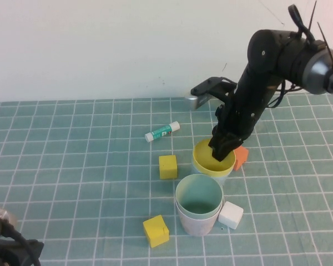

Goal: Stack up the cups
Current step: Pick up the blue cup, then place the blue cup on the green cup

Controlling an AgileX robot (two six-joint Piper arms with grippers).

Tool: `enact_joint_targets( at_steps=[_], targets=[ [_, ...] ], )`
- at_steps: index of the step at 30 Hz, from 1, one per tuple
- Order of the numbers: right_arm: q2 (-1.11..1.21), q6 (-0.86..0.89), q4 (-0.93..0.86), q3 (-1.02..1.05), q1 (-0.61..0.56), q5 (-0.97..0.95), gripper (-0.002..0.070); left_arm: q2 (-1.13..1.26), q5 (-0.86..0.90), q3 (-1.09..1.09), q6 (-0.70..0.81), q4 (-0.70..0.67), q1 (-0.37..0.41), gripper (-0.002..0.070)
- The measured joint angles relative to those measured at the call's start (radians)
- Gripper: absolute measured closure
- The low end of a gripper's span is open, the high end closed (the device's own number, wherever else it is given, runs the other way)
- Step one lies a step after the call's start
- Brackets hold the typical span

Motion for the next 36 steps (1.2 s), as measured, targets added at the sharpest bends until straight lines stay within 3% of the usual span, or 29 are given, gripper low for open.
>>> enact_joint_targets(
  at_steps=[4,17,26,36],
  targets=[
    [-0.055,-0.002,-0.007,-0.013,0.000,0.000,0.0643,0.000,0.000,0.005,-0.002,-0.002,0.000,0.0677],
    [-0.467,-0.002,-0.038,0.081,0.062,0.012,0.0645,0.000,-0.033,0.005,-0.003,-0.002,0.000,0.0677],
    [-0.459,-0.002,-0.044,0.295,0.115,0.019,0.0645,0.000,-0.042,0.005,-0.004,-0.006,0.000,0.0676],
    [-0.419,-0.002,-0.010,0.300,0.118,-0.045,0.0645,0.000,-0.042,0.005,-0.007,-0.008,0.000,0.0677]
  ],
)
